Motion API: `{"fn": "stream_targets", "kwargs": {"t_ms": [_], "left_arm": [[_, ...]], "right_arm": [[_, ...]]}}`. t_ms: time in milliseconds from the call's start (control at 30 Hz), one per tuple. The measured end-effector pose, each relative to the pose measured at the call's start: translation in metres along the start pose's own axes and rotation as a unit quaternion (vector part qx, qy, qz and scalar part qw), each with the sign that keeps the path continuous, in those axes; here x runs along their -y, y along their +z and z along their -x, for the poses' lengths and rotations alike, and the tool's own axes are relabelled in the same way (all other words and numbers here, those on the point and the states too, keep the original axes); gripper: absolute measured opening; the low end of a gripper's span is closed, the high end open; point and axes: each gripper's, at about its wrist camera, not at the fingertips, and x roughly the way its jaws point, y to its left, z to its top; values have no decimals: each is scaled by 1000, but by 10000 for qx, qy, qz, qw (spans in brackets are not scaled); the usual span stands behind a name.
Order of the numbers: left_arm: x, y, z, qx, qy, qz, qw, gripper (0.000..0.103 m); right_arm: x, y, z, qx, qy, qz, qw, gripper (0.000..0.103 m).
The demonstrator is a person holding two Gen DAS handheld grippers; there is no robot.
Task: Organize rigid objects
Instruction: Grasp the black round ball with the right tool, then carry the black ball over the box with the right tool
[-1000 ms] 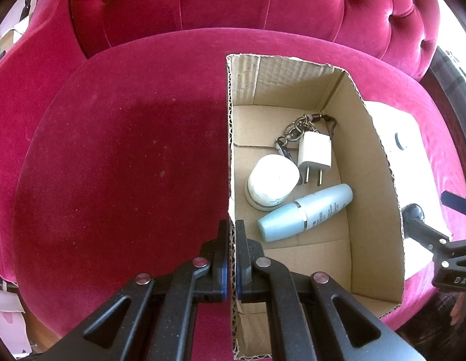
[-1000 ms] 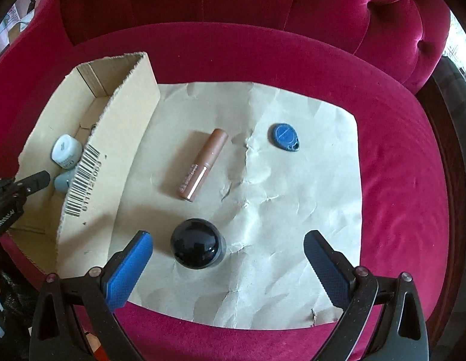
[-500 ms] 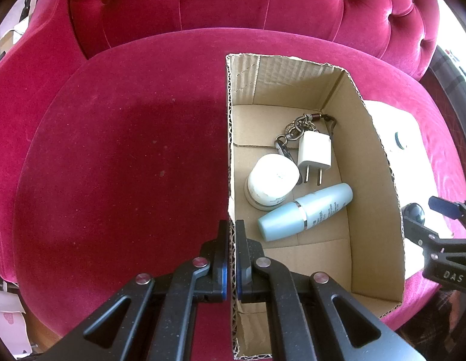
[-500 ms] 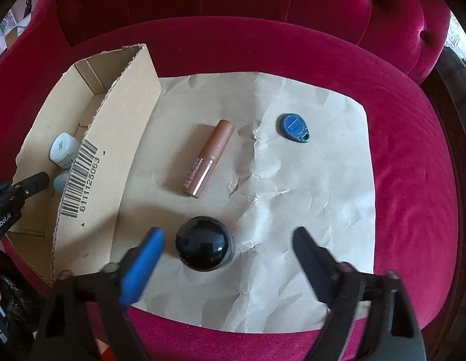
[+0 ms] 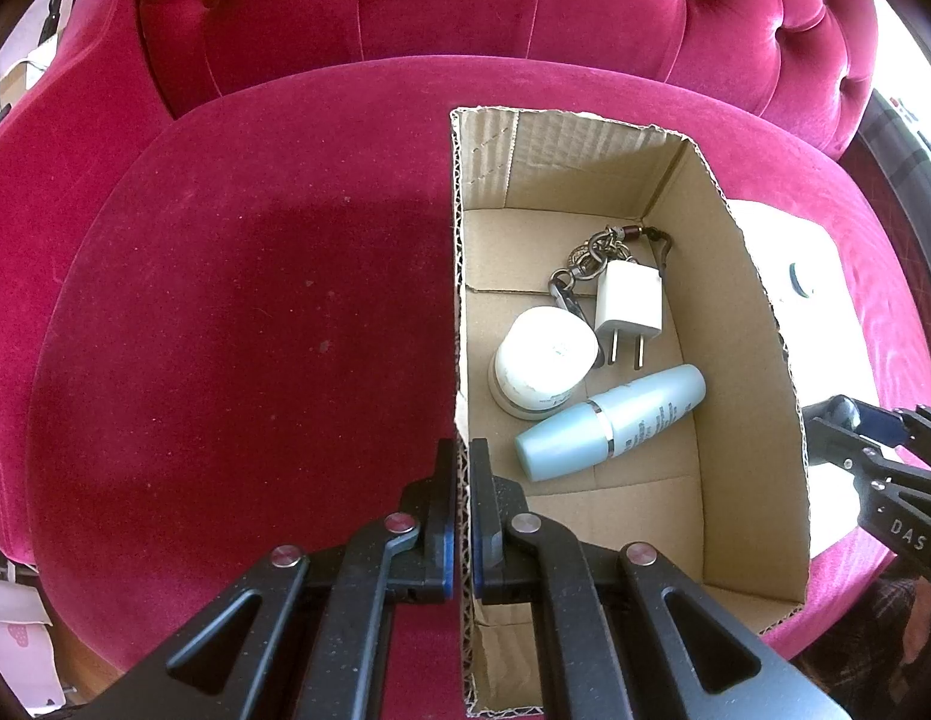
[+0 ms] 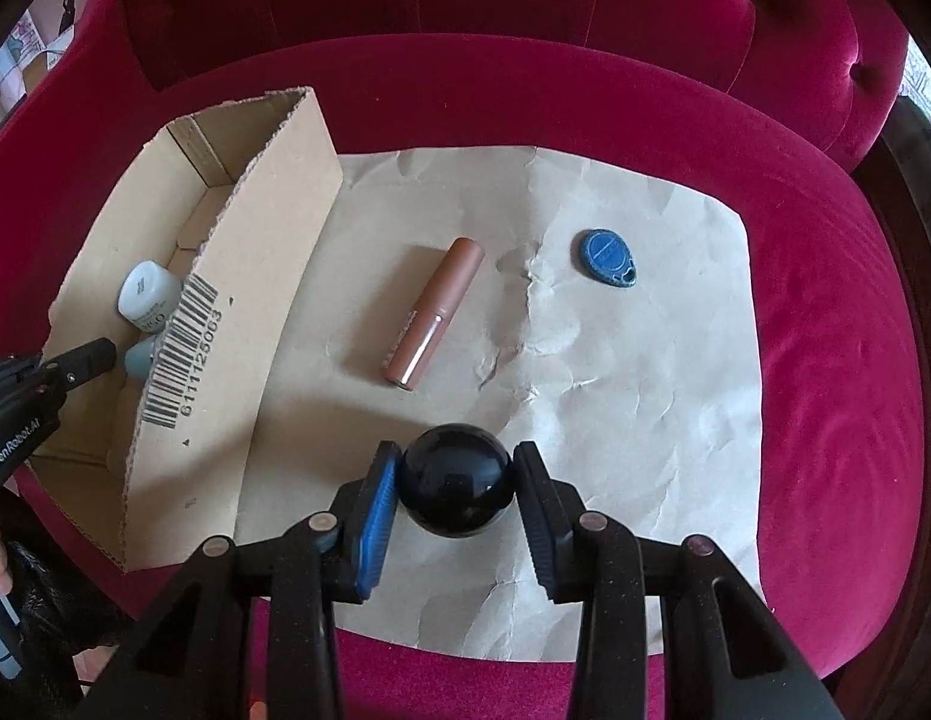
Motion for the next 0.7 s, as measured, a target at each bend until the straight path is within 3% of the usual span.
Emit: {"fn": "stream_targets", "kwargs": {"t_ms": [700], "left_arm": [[-4, 1, -2, -12, -32, 23, 10000, 3]], "right_arm": [[-6, 17, 48, 346, 100, 39, 9993, 41]]}}
